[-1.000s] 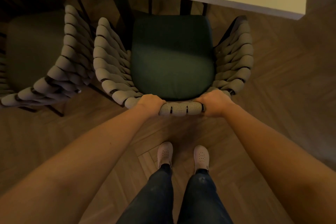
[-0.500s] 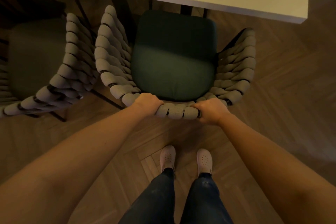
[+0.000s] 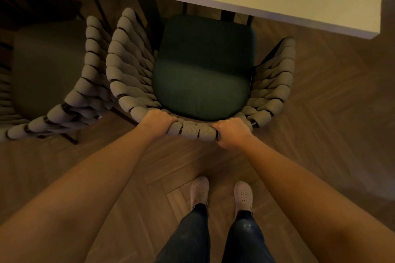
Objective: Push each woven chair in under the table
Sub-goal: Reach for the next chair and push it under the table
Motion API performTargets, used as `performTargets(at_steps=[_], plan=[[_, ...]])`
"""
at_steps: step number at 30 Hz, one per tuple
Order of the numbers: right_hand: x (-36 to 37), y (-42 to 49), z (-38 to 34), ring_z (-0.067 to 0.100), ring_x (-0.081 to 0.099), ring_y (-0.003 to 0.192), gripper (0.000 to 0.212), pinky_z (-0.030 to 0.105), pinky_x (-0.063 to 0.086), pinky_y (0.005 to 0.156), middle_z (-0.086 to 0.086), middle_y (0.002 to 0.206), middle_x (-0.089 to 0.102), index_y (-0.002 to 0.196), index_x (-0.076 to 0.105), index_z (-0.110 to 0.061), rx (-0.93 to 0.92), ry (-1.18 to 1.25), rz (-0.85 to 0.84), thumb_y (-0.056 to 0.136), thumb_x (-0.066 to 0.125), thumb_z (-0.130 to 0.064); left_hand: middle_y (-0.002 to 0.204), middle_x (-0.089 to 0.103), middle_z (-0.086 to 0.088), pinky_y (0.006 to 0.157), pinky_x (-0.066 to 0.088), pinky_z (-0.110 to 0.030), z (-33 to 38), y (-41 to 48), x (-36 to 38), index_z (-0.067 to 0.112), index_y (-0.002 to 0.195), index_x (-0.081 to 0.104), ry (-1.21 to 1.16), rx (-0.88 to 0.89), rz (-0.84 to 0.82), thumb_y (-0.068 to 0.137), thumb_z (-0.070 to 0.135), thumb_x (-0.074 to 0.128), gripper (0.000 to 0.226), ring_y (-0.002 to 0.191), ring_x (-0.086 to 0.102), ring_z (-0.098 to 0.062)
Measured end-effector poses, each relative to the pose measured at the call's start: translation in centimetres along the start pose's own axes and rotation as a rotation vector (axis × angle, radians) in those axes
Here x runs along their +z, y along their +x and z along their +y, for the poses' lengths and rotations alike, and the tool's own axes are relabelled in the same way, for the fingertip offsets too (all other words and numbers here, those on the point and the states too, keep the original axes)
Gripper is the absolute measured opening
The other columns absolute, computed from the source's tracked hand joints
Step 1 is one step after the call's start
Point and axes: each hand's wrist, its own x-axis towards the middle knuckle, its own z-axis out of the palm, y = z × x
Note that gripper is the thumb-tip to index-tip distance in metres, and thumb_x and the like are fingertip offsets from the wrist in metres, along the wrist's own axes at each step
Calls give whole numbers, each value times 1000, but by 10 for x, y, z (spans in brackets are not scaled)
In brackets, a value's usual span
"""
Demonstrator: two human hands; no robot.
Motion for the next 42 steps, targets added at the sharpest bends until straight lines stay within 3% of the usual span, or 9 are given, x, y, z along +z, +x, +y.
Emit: performTargets(at_steps=[10,20,28,33,38,42], plan=[[-24,36,22,20,64,95,39,30,41,69,-4,110,67,127,56,-32,23,-42,-1,89,57,-37,120,63,-1,84,51,-35,-20,31,-28,25,130,49,-9,-16,39,95,23,53,35,107,62,-23],[-35,61,29,17,64,90,32,32,50,73,-6,98,67,118,59,-34,0,29,18,87,59,-41,120,62,-3,85,48,-34,-42,47,-39,23,130,48,3,-94,-11,94,26,55,37,108,61,-23],[-26,66,22,17,64,85,30,28,44,67,-6,96,67,114,61,-32,-31,60,33,85,60,-38,121,60,-2,92,44,-34,-44,45,-31,23,125,53,-5,-169,-39,90,30,61,36,111,57,-22],[-25,68,18,20,64,87,29,29,42,67,-4,96,66,111,60,-29,-47,68,32,83,62,-36,137,49,-6,115,19,-53,-44,42,-21,26,139,43,45,-234,-68,82,39,71,65,128,44,-29],[-25,70,18,20,64,93,36,31,44,70,-3,103,65,117,57,-27,-65,32,16,83,62,-39,141,43,-8,115,9,-61,-40,43,-19,26,142,40,44,-283,-62,81,39,71,70,133,37,-32],[-34,73,16,22,60,104,60,34,46,80,1,113,63,126,54,-24,-26,80,-108,82,58,-64,143,38,-12,116,8,-60,-38,39,-15,24,145,32,-25,-319,7,83,33,70,74,137,31,-33]])
